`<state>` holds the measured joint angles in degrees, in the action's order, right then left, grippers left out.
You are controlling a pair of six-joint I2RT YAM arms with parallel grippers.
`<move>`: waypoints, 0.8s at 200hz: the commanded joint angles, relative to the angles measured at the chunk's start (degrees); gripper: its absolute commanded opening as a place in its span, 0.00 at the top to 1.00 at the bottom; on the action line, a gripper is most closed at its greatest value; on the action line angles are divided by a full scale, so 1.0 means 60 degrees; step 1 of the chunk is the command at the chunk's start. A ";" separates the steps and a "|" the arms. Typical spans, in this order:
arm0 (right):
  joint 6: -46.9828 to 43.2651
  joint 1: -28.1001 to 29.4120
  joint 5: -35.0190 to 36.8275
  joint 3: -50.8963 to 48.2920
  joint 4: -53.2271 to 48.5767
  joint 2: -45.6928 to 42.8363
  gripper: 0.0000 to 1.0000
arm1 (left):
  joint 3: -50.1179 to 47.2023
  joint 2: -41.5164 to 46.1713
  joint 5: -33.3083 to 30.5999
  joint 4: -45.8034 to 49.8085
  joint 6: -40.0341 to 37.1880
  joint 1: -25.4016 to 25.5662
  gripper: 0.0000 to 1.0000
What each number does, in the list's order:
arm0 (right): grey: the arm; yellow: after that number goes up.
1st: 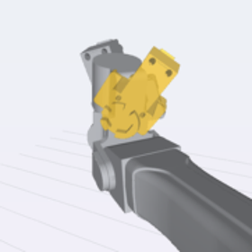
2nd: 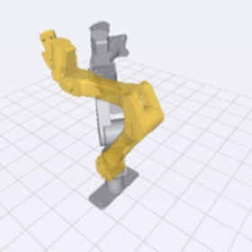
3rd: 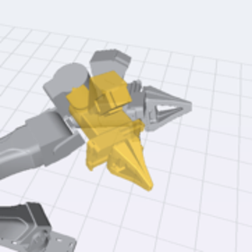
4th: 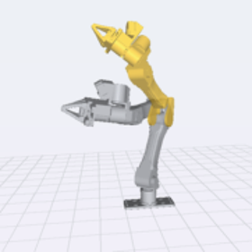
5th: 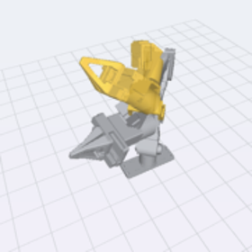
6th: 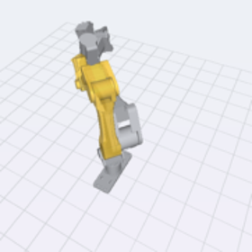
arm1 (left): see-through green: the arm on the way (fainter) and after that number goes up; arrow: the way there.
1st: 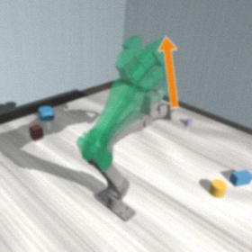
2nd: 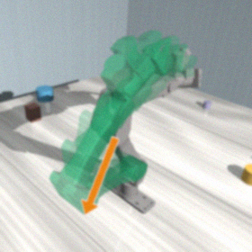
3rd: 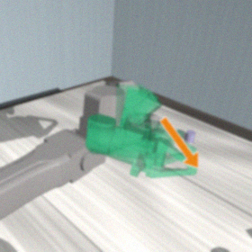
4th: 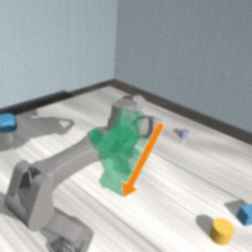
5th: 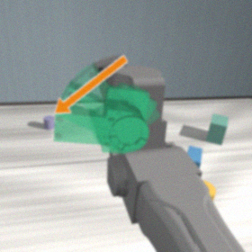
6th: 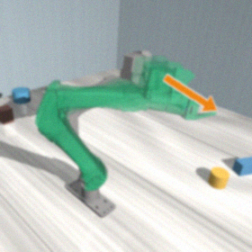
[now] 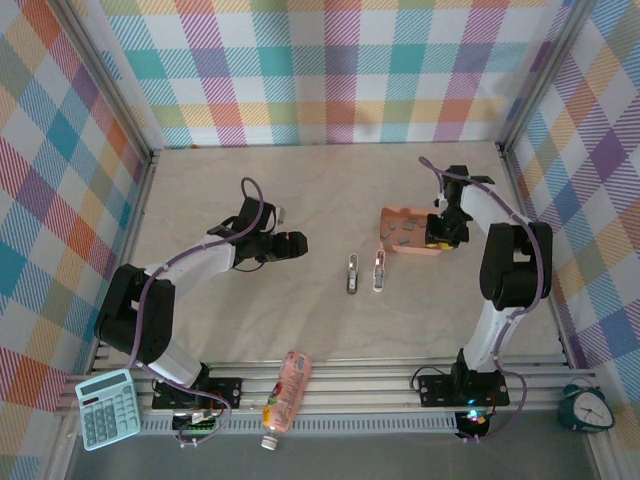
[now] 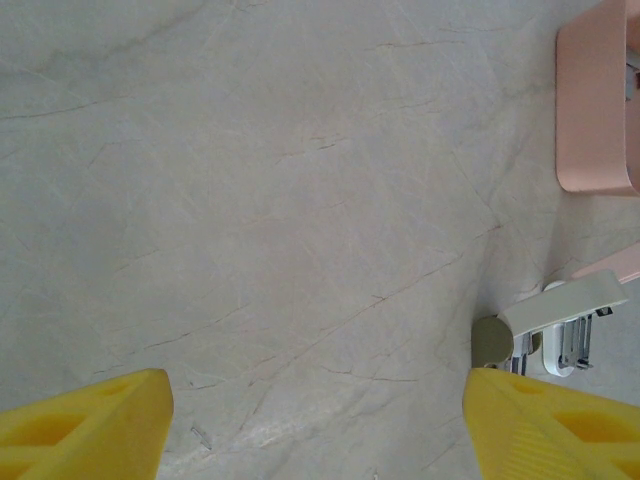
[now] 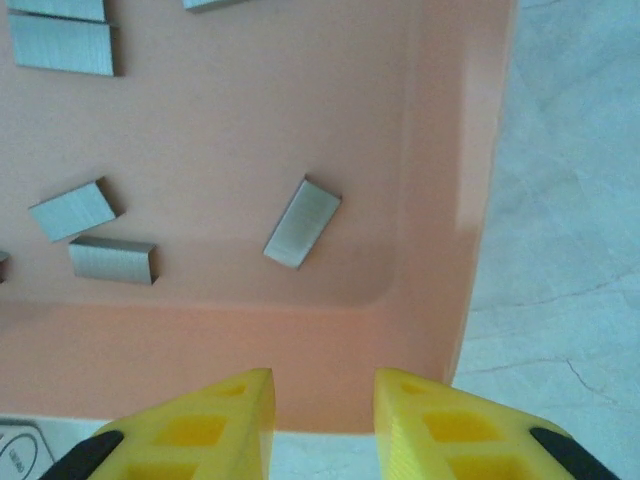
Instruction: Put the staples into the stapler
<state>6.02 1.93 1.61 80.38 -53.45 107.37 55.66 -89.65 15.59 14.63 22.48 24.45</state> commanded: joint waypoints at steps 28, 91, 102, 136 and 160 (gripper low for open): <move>-0.0183 0.0713 -0.0399 0.1151 -0.0521 -0.0507 0.66 | 0.0181 -0.0116 0.0110 -0.0034 -0.0015 -0.0052 0.24; -0.0287 0.1831 -0.0312 0.3038 -0.0363 0.1283 0.63 | 0.0228 -0.0183 0.0022 0.0051 -0.0102 -0.0061 0.24; -0.0273 0.1952 -0.0344 0.3186 -0.0147 0.1560 0.63 | 0.0226 -0.0205 0.0030 0.0056 -0.0114 -0.0064 0.24; -0.0183 0.2138 -0.0429 0.3261 0.0666 0.2120 0.65 | 0.0234 -0.0219 -0.0003 0.0084 -0.0143 -0.0061 0.24; -0.0102 0.2164 -0.0293 0.3001 0.1369 0.2288 0.66 | 0.0262 -0.0216 -0.0065 0.0129 -0.0191 -0.0061 0.24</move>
<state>5.10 14.63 -0.05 98.37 -50.13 120.66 55.77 -90.59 15.42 14.81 22.41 24.45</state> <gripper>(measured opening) 0.341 0.764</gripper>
